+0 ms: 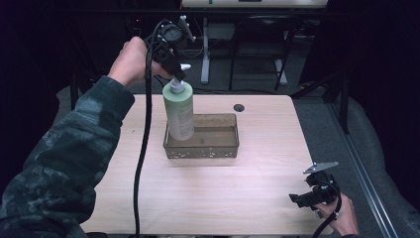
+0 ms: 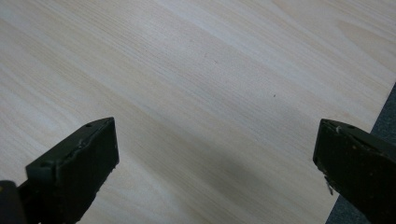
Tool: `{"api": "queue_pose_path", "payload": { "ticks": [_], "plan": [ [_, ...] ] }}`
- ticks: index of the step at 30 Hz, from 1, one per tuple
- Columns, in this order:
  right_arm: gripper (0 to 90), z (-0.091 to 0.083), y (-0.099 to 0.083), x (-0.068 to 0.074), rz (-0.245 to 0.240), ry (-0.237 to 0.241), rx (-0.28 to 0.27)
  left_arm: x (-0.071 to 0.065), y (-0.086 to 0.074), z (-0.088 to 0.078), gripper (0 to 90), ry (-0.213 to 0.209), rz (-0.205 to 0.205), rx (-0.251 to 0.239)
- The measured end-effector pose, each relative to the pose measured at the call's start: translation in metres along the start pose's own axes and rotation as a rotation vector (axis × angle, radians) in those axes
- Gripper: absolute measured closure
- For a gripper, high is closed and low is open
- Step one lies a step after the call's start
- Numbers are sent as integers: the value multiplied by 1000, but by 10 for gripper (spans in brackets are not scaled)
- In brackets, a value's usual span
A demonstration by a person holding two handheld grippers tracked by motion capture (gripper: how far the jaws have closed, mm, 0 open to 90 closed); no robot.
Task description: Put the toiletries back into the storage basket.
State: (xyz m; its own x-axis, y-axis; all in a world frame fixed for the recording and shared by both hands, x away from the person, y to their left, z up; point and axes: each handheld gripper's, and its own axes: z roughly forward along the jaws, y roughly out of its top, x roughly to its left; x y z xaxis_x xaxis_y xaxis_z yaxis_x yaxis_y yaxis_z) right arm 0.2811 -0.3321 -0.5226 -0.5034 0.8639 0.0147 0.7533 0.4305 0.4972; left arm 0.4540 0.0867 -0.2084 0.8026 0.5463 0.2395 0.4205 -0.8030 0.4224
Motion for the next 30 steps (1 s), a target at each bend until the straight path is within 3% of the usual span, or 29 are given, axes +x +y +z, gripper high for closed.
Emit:
{"api": "queue_pose_path", "payload": {
  "ticks": [9, 30],
  "plan": [
    [0, 0, 0, 1, 1, 3, -1, 0, 1, 4, 634, 10, -7, -18],
    [3, 1, 0, 1, 1, 5, 16, 6, -4, 40, 635, 19, -48, -8]
  ]
}}
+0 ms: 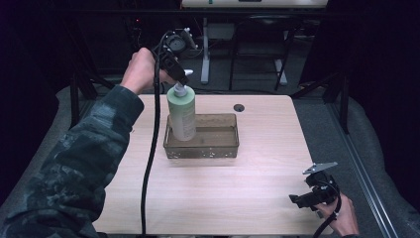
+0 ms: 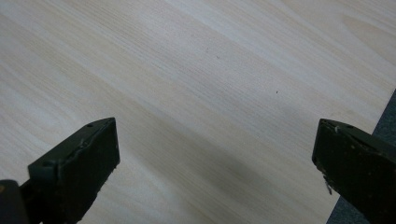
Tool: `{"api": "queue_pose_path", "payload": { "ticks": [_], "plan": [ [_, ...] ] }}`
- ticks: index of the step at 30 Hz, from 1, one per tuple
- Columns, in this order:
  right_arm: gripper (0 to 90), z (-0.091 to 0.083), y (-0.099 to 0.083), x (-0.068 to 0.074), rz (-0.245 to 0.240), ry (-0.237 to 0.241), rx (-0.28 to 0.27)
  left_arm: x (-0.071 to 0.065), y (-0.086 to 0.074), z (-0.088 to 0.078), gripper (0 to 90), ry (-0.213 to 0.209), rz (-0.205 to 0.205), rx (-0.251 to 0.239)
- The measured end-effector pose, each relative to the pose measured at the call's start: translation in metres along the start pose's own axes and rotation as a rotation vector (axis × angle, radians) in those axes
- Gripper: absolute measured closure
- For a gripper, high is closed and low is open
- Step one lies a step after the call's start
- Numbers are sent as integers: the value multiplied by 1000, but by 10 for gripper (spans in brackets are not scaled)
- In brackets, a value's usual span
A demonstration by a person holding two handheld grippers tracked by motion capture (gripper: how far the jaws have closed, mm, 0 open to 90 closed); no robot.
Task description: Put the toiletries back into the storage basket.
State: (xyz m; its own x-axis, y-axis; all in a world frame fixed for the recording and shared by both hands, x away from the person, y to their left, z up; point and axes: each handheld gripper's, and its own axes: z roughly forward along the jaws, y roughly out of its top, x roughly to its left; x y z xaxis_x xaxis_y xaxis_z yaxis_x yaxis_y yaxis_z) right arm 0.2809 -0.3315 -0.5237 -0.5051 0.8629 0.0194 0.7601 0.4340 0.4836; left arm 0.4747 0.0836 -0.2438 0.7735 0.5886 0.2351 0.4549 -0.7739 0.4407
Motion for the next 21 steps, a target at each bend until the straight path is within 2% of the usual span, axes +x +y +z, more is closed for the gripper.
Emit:
{"api": "queue_pose_path", "payload": {
  "ticks": [4, 7, 11, 21],
  "plan": [
    [12, -1, 0, 1, 1, 1, -5, 1, -2, 4, 635, 4, 4, 1],
    [11, -2, 0, 0, 0, 0, -4, 3, -3, 8, 635, 4, -11, -9],
    [9, -3, -1, 0, -2, -2, -10, 4, -5, 13, 635, 6, -13, 3],
    [7, -2, 0, 1, -1, 5, -10, 6, -9, 25, 635, -11, -31, 2]
  ]
}}
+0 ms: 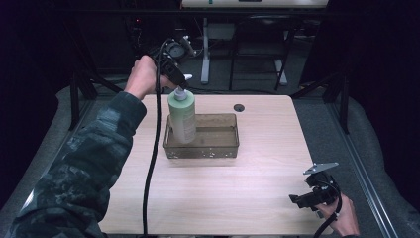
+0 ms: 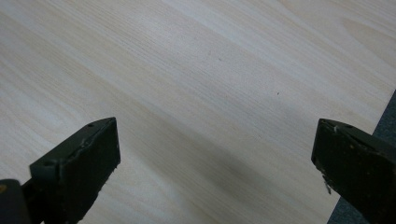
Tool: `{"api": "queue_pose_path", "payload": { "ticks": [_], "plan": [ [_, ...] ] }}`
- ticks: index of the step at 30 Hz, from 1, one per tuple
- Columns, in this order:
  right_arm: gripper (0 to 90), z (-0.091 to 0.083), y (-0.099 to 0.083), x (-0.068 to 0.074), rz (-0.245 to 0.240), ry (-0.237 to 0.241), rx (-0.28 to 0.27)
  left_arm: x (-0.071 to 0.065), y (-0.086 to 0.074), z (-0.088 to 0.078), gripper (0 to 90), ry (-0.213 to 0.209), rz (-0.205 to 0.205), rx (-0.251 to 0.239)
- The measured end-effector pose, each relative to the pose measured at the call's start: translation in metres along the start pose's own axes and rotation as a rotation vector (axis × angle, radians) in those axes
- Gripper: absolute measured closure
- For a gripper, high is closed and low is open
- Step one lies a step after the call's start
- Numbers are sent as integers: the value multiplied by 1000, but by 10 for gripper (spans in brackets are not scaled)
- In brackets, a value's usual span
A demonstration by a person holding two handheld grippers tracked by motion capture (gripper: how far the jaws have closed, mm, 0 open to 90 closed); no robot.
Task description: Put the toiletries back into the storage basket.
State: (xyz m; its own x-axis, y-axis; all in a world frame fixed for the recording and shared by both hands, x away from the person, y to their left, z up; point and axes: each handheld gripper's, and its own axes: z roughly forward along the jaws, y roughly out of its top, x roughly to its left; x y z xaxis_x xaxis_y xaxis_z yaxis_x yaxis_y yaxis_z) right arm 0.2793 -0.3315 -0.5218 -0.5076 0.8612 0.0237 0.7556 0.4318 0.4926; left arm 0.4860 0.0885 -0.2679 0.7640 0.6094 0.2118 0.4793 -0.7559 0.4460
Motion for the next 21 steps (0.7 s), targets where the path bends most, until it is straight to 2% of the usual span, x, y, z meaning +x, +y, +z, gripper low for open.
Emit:
{"api": "queue_pose_path", "payload": {
  "ticks": [9, 21],
  "plan": [
    [7, 0, 0, 0, -2, -1, 1, 5, -9, 12, 635, -12, -14, 14],
    [8, 0, 0, 0, 0, 3, 0, 5, -19, 25, 635, -30, -20, 20]
  ]
}}
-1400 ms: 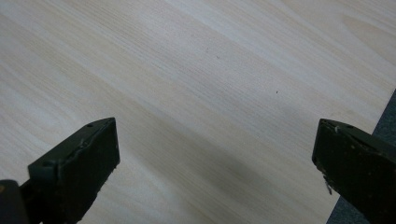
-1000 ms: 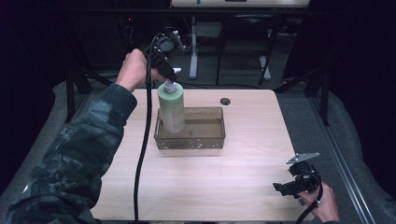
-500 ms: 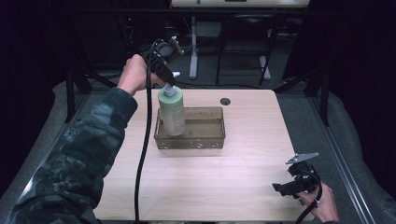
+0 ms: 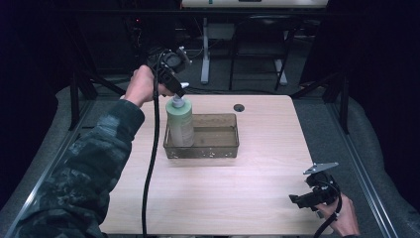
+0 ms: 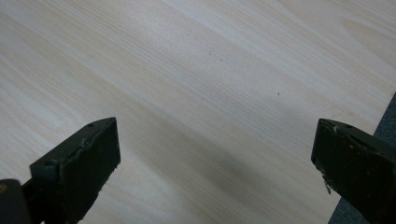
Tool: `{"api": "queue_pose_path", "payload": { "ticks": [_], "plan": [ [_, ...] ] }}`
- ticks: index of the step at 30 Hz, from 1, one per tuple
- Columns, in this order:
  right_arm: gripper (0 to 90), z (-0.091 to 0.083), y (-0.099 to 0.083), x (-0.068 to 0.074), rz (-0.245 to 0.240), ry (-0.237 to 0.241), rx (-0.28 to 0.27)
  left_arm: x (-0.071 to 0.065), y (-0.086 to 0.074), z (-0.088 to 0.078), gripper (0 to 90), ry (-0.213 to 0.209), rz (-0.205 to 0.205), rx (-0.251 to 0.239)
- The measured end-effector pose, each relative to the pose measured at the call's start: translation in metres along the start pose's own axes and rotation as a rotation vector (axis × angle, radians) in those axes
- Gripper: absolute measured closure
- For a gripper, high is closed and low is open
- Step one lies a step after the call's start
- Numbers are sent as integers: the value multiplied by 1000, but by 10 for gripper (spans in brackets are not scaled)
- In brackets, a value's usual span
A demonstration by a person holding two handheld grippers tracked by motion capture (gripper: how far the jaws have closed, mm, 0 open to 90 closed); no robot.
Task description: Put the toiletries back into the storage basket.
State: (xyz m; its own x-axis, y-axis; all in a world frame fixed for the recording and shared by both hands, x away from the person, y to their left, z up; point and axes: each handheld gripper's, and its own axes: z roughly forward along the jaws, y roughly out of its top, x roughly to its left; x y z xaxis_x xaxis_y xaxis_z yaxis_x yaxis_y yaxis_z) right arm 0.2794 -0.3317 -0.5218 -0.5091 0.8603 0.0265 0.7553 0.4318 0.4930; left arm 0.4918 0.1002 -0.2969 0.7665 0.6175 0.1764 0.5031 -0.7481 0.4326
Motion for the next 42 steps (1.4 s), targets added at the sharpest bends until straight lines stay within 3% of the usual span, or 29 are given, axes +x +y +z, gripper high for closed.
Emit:
{"api": "queue_pose_path", "payload": {
  "ticks": [28, 42],
  "plan": [
    [8, 0, 0, 0, 1, -3, 1, 4, -17, 8, 635, -24, -17, 8],
    [8, 0, 0, 0, -3, -12, 0, 3, -26, 11, 635, -30, -5, 33]
  ]
}}
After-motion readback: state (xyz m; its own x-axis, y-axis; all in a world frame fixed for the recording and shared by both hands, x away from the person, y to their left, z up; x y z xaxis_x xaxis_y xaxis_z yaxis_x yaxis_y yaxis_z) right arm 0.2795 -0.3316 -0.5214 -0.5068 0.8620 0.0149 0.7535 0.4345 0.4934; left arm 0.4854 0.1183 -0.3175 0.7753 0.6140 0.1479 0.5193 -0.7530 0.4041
